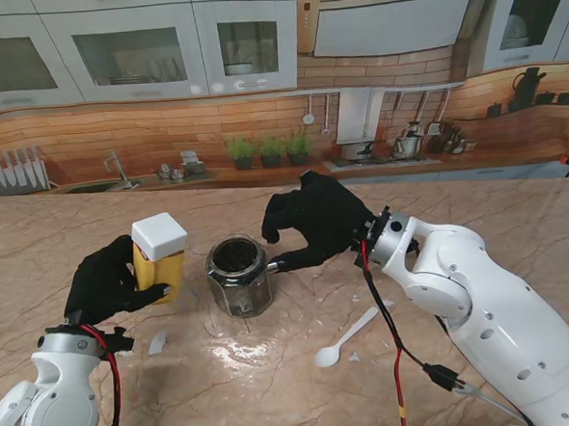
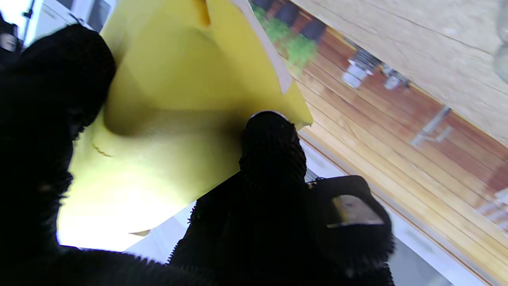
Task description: Portion coffee beans from the glass jar into the coffee jar
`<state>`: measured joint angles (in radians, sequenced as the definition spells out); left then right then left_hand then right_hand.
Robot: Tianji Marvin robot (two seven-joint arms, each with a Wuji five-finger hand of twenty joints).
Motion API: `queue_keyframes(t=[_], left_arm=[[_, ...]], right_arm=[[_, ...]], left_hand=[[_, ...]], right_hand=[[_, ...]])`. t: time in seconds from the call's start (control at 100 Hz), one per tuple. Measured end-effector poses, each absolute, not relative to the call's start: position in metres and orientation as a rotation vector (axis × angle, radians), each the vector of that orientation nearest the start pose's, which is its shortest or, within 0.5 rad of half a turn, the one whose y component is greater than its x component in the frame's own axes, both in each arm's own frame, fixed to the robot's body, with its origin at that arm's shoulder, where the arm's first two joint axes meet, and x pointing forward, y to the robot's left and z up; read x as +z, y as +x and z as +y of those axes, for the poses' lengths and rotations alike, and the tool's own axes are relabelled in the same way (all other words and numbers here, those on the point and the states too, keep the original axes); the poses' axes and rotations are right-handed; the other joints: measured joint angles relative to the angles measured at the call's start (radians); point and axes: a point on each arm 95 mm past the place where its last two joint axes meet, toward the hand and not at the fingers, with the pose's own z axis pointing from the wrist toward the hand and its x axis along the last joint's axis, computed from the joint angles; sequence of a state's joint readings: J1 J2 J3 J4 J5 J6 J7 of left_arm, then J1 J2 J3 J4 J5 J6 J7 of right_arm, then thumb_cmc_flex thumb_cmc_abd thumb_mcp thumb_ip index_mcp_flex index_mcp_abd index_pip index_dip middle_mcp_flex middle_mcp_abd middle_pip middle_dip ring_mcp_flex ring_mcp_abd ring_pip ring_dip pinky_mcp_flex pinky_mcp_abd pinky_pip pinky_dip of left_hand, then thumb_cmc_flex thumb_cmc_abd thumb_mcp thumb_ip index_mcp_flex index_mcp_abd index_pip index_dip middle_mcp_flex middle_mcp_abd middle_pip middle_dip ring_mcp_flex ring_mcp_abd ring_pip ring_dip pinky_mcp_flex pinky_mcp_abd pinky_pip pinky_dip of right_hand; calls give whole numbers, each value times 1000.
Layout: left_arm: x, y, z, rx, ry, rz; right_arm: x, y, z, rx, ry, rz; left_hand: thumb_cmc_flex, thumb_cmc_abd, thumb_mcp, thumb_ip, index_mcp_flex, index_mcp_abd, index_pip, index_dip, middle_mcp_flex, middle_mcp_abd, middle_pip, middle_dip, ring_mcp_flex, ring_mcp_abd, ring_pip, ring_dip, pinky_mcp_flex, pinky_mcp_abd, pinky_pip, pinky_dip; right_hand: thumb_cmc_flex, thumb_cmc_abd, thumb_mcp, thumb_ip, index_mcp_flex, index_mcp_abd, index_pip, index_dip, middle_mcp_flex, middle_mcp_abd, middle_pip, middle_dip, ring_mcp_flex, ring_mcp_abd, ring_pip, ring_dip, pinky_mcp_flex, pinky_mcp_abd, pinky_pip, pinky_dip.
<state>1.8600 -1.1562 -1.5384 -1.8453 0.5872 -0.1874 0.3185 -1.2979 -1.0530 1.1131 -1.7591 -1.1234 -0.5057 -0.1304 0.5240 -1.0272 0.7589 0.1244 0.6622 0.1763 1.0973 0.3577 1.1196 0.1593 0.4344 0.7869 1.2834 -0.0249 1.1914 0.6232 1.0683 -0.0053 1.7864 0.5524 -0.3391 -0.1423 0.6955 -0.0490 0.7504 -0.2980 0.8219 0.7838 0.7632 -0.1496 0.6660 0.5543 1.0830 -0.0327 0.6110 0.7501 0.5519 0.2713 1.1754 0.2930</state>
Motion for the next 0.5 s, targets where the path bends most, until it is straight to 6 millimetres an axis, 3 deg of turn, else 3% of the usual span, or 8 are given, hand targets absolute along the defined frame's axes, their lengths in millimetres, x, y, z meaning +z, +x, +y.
queue_keyframes(t=[0.13,0.38,0.5], left_arm=[[-263,348,76,-1901,-1345,725],[-273,347,91,-1799,-1359,655],[-278,346,100,-1763,-1350,628]], right_arm=[[-180,412,86,1938,279,1655],[-190,418,87,1934,312,1676],[-194,420,89,1933,321,1689]], left_hand=[[0,0,0,-10,0,0,0,0,0,0,0,0,0,0,-23,-6,0,2,-3,-9],[11,0,0,-41,-7,0,0,12,-5,-1,-2,0,2,36,-95,-82,-12,82,-49,-67],[13,0,0,-48,-8,0,0,12,-6,-1,-2,0,2,47,-109,-92,-14,94,-54,-79]], right_hand=[[0,0,0,0,0,-1,10,0,0,-2,0,0,0,0,0,0,1,0,0,0],[0,0,0,0,0,-2,12,0,0,-3,11,1,0,0,0,0,1,0,-3,0],[0,0,18,0,1,-2,14,0,0,-10,12,1,0,0,0,0,1,0,-8,0]])
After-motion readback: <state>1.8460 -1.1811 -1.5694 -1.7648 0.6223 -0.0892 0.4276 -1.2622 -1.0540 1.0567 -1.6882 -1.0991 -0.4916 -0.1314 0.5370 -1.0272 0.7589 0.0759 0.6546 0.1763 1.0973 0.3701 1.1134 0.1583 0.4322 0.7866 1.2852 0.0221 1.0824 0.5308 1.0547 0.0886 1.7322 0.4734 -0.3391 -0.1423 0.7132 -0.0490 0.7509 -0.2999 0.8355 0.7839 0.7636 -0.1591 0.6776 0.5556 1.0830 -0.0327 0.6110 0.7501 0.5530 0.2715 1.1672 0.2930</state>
